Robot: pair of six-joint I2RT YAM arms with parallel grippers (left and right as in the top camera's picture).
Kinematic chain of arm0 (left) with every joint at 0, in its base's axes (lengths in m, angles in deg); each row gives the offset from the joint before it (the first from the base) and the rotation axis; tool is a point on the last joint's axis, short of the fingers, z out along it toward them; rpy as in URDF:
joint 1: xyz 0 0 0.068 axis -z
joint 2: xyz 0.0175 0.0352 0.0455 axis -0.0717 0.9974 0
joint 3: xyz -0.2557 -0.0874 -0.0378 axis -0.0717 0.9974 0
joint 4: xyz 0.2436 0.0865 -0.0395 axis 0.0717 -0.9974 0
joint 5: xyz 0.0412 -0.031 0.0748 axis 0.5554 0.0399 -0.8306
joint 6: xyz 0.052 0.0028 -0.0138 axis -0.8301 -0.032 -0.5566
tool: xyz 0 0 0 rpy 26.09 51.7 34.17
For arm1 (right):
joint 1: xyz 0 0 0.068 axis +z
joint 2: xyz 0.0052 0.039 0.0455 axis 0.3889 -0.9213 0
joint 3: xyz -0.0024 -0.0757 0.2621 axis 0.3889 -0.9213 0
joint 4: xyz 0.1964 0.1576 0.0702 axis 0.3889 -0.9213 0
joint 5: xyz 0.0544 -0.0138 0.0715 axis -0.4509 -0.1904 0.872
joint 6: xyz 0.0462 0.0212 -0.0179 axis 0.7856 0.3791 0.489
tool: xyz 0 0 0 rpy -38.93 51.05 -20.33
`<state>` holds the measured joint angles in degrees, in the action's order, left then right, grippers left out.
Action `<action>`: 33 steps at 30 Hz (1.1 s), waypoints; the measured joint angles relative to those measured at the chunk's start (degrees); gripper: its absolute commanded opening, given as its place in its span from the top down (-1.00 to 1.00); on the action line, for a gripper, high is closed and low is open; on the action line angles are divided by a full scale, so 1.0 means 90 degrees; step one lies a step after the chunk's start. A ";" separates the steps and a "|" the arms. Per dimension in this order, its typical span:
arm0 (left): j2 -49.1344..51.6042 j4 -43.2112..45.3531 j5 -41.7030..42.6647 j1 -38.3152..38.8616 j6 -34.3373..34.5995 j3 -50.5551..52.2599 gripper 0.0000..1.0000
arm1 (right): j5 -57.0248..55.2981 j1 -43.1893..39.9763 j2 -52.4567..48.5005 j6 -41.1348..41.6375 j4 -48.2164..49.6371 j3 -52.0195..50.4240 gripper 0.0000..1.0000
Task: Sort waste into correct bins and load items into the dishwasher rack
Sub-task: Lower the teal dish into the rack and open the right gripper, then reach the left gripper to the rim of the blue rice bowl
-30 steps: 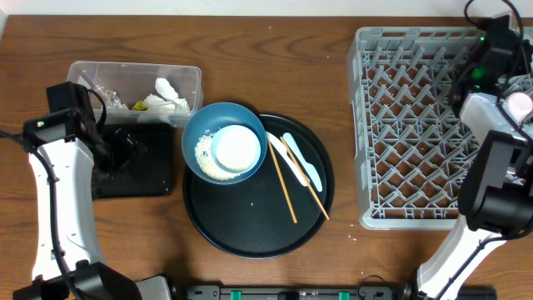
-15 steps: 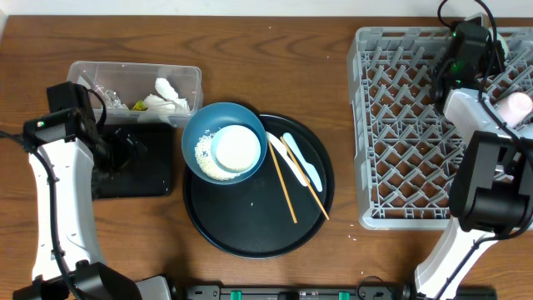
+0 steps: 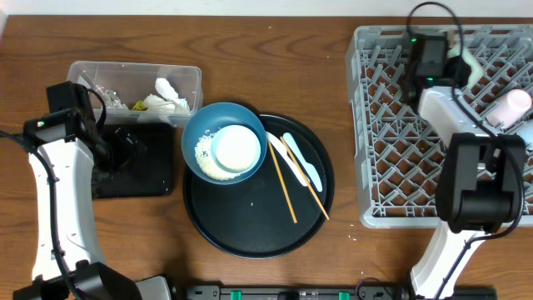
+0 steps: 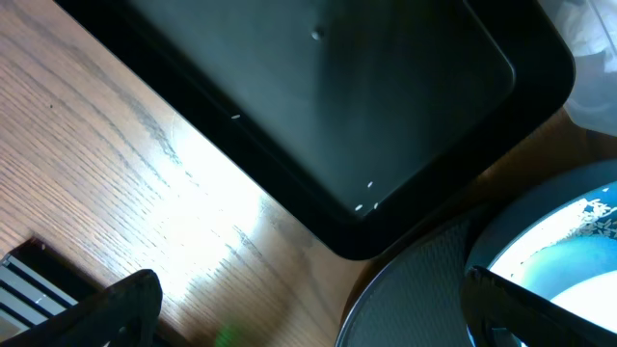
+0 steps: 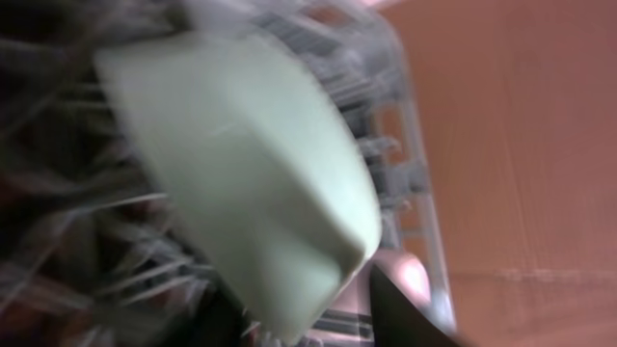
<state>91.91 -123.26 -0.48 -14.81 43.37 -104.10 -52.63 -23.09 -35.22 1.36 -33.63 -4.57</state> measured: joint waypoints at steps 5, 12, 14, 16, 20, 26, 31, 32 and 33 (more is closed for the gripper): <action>0.0000 0.0002 0.0000 -0.0002 0.0000 0.0000 -1.00 | 0.0554 0.0192 0.0350 0.0680 -0.0770 -0.0015 -0.34; 0.0000 0.0002 0.0000 0.0000 0.0000 0.0002 -1.00 | 0.1787 0.0226 0.1630 0.1183 -0.2013 -0.0019 -0.54; 0.0000 0.0007 0.0000 -0.0002 0.0000 0.0002 -0.99 | 0.2336 0.0228 0.2057 0.1331 -0.2533 -0.0022 -0.64; 0.0000 0.0005 0.0000 0.0000 -0.0002 0.0002 -0.99 | 0.3157 0.0226 0.2472 0.1554 -0.3128 -0.0022 -0.67; 0.0000 0.0005 0.0000 0.0000 0.0000 0.0005 -1.00 | 0.5372 0.0233 0.3036 0.1802 -0.4036 -0.0024 -0.68; 0.0000 0.0109 -0.0005 0.0260 -0.0027 0.0007 -1.00 | 0.7849 0.0420 0.3145 0.1972 -0.5153 -0.0029 -0.57; 0.0000 0.0469 -0.0005 0.1115 -0.0053 0.0010 -1.00 | 0.7868 0.0653 0.3145 0.2300 -0.5955 -0.0036 -0.33; 0.0000 0.0585 -0.0005 0.1338 -0.0075 0.0010 -1.00 | 0.7703 0.0658 0.3145 0.2426 -0.6091 -0.0036 -0.28; 0.0000 0.0758 -0.0010 0.1637 -0.0119 0.0012 -1.00 | 0.7356 0.0648 0.3145 0.2633 -0.6241 -0.0036 -0.23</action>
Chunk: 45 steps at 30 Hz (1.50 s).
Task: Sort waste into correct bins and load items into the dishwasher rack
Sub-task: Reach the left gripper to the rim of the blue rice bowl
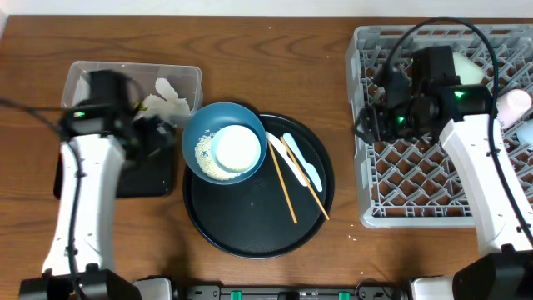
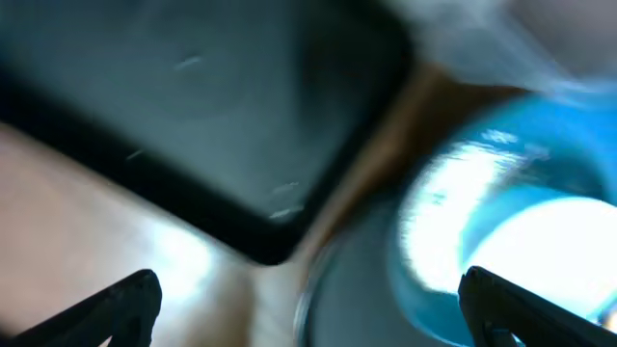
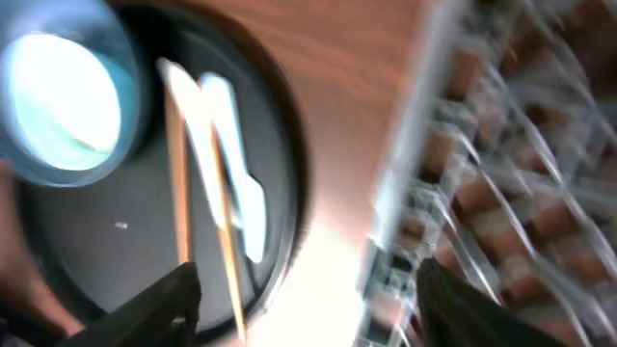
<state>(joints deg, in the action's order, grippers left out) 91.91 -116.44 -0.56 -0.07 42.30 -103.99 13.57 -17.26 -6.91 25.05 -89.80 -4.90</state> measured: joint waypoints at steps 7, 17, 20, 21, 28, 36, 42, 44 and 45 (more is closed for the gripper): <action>0.0107 0.0891 0.0015 0.1751 -0.0121 0.0000 -1.00 | -0.1384 -0.0002 0.0000 0.0879 -0.0265 -0.0005 -0.24; 0.1375 0.1365 0.0010 0.3191 -0.0177 0.0000 -0.98 | -0.1749 -0.0002 0.0000 0.1115 -0.0265 -0.0005 -0.26; 0.1710 0.1464 0.0012 0.3349 -0.0189 0.0000 -0.98 | -0.1766 -0.0002 0.0000 0.1129 -0.0270 -0.0005 -0.26; 0.1817 0.1515 0.0010 0.3393 -0.0192 0.0000 -0.98 | -0.1768 -0.0002 0.0000 0.1134 -0.0272 -0.0005 -0.26; 0.2035 0.1758 0.0010 0.3444 -0.0192 0.0000 -0.98 | -0.1770 -0.0002 0.0000 0.1154 -0.0289 -0.0005 -0.26; 0.2120 0.1817 0.0010 0.3444 -0.0192 0.0000 -0.94 | -0.1770 -0.0002 0.0000 0.1158 -0.0362 -0.0005 -0.26; 0.2147 0.1819 0.0010 0.3444 -0.0192 0.0002 -0.94 | -0.1770 -0.0002 0.0000 0.1168 -0.0403 -0.0005 -0.26; 0.2198 0.1819 0.0007 0.3444 -0.0192 0.0002 -0.94 | -0.1770 -0.0002 0.0000 0.1171 -0.0413 -0.0005 -0.26; 0.2234 0.1819 0.0010 0.3444 -0.0192 0.0002 -0.94 | -0.1770 -0.0002 0.0000 0.1171 -0.0413 -0.0005 -0.26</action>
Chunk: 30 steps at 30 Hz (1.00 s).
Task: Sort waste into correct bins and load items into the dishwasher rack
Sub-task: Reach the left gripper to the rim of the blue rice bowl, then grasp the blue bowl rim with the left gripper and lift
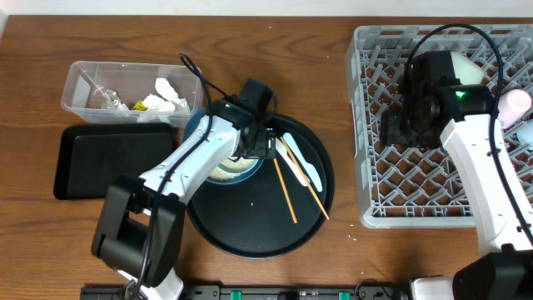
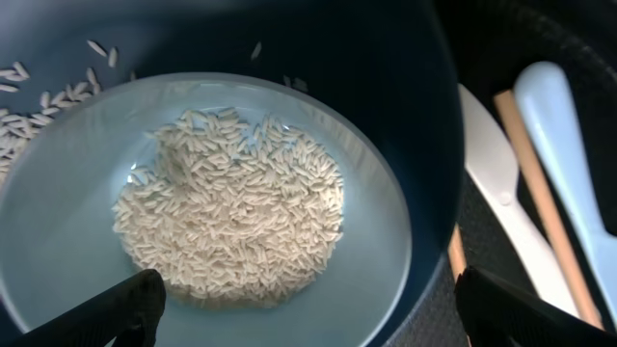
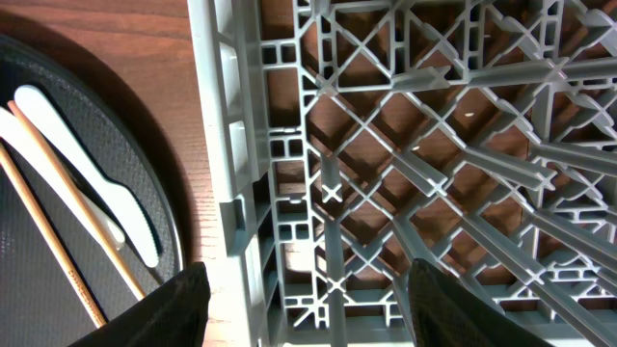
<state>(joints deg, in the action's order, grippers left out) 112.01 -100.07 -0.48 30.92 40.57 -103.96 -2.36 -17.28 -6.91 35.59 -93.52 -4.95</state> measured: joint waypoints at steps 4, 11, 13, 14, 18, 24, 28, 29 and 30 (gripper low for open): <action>0.0158 0.0002 0.0002 0.0000 0.0000 0.0032 -0.94 | 0.0000 0.0000 0.0000 0.0000 -0.0010 0.0000 -0.27; 0.0308 -0.0053 -0.0017 0.0002 0.0027 0.0034 -0.61 | 0.0000 0.0000 0.0000 0.0000 -0.0027 0.0000 -0.27; 0.0359 -0.0112 -0.0017 -0.0007 0.0015 0.0036 -0.42 | 0.0000 0.0000 0.0000 0.0000 -0.0027 0.0000 -0.27; 0.0379 -0.0129 -0.0012 -0.0007 0.0024 0.0036 -0.31 | 0.0000 0.0000 0.0000 0.0000 -0.0029 0.0000 -0.27; 0.0413 -0.0134 0.0002 0.0012 -0.0019 0.0044 -0.21 | -0.0002 0.0000 0.0000 0.0000 -0.0027 0.0000 -0.26; 0.0413 -0.0134 0.0005 0.0012 0.0002 0.0046 0.12 | -0.0002 0.0000 0.0000 0.0000 -0.0029 0.0000 -0.26; 0.0413 -0.0143 0.0000 0.0012 -0.0019 0.0046 0.23 | -0.0002 0.0000 0.0000 0.0000 -0.0029 0.0000 -0.27; 0.0413 -0.0143 0.0002 0.0012 -0.0015 0.0046 0.28 | -0.0002 0.0000 0.0000 0.0000 -0.0029 0.0000 -0.27; 0.0413 -0.0143 0.0000 0.0012 -0.0010 0.0046 0.37 | -0.0002 0.0000 0.0000 0.0000 -0.0029 0.0000 -0.26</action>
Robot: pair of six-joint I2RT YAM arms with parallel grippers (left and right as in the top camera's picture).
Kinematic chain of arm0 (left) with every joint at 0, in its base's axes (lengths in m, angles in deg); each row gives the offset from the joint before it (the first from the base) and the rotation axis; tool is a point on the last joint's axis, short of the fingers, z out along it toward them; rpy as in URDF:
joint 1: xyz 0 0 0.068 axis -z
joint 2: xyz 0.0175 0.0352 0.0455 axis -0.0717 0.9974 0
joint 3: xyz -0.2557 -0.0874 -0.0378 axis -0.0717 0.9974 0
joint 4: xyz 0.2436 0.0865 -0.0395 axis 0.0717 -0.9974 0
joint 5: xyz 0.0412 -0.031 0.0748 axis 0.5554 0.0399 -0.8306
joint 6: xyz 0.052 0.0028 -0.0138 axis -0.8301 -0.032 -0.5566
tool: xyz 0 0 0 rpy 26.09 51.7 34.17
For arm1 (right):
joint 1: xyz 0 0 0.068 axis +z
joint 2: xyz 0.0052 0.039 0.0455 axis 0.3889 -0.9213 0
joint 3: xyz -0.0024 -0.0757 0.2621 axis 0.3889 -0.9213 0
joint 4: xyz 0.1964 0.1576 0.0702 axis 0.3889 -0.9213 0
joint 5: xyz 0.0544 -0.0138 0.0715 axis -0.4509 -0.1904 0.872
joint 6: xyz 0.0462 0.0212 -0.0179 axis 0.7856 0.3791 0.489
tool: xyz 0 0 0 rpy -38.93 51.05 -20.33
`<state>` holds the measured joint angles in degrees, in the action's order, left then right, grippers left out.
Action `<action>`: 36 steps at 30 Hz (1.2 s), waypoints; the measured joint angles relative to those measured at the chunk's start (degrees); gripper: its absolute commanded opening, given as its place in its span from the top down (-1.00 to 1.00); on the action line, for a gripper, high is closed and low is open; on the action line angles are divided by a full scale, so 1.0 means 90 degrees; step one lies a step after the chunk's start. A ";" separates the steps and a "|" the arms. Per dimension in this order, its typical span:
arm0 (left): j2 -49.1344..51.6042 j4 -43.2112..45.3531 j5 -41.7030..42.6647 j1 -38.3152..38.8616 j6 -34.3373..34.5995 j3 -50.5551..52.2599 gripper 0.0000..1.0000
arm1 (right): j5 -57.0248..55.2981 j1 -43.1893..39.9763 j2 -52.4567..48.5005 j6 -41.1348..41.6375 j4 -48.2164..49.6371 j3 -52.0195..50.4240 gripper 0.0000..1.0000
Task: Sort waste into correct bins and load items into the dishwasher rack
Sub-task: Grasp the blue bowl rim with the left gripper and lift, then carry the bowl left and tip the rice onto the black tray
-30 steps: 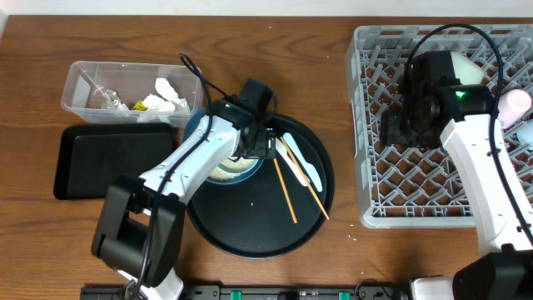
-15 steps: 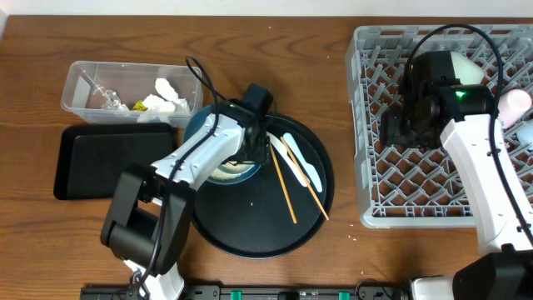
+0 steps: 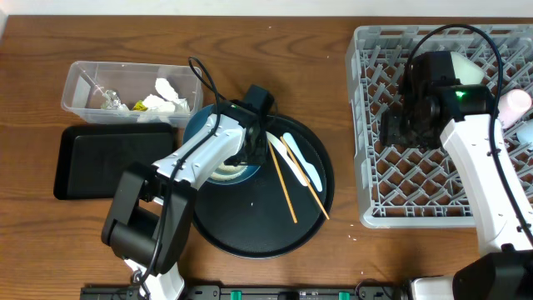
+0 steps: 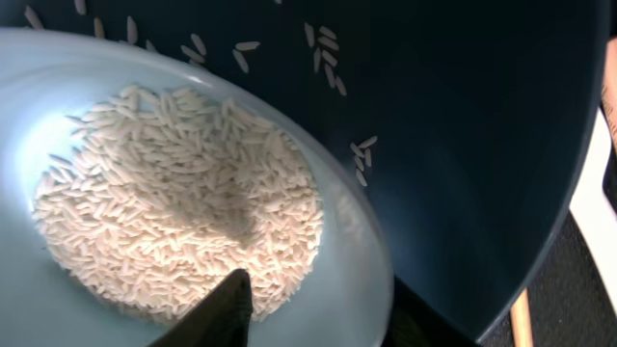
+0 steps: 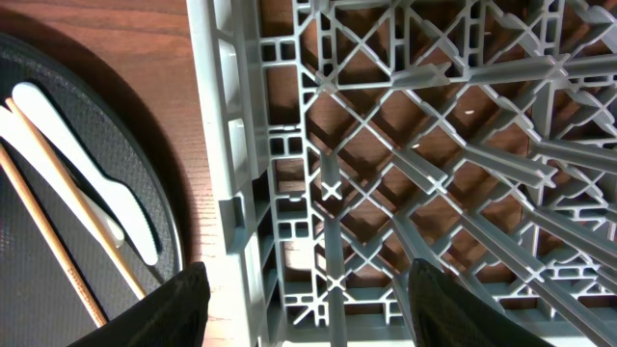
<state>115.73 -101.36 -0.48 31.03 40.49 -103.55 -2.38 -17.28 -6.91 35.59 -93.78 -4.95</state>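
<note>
A small pale-blue bowl (image 4: 362,226) holding rice (image 4: 174,212) sits inside a larger dark-blue bowl (image 4: 463,125) on the round black tray (image 3: 250,225). My left gripper (image 4: 320,291) is down at the small bowl's right rim, one finger on the rice inside and the other outside the wall, closed onto the rim. In the overhead view the left gripper (image 3: 243,154) covers part of the bowls. My right gripper (image 5: 308,313) hangs open over the grey dishwasher rack (image 5: 405,145), holding nothing.
Chopsticks (image 3: 287,187) and a white spoon (image 3: 304,162) lie on the tray right of the bowls. A clear bin (image 3: 133,87) with scraps and a black rectangular tray (image 3: 108,162) sit at the left. A pale green cup (image 3: 466,71) and a pink cup (image 3: 515,104) stand in the rack.
My left gripper was wide open above the rice bowl; now it is lower, with its jaws narrowed round the small bowl's right rim. The right arm has not moved.
My left gripper was over the black rectangular tray while the right was at the pale green cup in the rack's far corner. Then the left was by the bowls and the right was open, away from the cup. The left then hung open over the rice and now grips the rim.
</note>
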 measured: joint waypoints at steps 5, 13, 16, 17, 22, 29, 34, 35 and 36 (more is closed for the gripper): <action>0.0000 -0.0002 0.0005 0.0000 -0.0002 0.0000 0.70 | 0.0000 0.0000 0.0000 0.0000 0.0000 0.0000 -0.27; -0.0017 -0.0029 -0.0049 0.0005 -0.0017 -0.0002 0.88 | 0.0000 0.0000 0.0000 0.0000 0.0000 0.0000 -0.26; -0.0017 -0.0175 -0.0056 0.0012 -0.0027 -0.0063 0.88 | 0.0000 0.0000 0.0000 0.0000 -0.0002 0.0000 -0.27; -0.0017 -0.0245 -0.0053 0.0012 -0.0039 -0.0095 0.88 | 0.0000 0.0000 0.0000 0.0000 -0.0002 0.0000 -0.26; -0.0068 -0.0573 -0.0051 0.0012 -0.0041 -0.0330 0.88 | -0.0002 0.0000 0.0000 0.0000 -0.0002 0.0000 -0.27; -0.1032 -0.0600 -0.0007 -0.0005 -0.0044 -0.0410 0.88 | -0.0015 0.0000 0.0000 0.0000 -0.0005 0.0000 -0.26; -0.1931 -0.0571 0.0000 -0.0223 -0.0044 -0.0461 0.88 | -0.0027 0.0000 0.0000 0.0000 -0.0007 0.0000 -0.26; -0.2106 -0.0573 0.0002 -0.0325 -0.0041 -0.0466 0.87 | -0.0046 0.0000 0.0000 0.0000 -0.0007 0.0000 -0.26; -0.2227 -0.0573 0.0000 -0.0410 -0.0044 -0.0469 0.88 | -0.0053 0.0000 0.0000 0.0000 -0.0010 0.0000 -0.26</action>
<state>95.69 -106.52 -0.48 27.33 40.09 -107.77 -2.86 -17.28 -6.91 35.59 -93.87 -4.95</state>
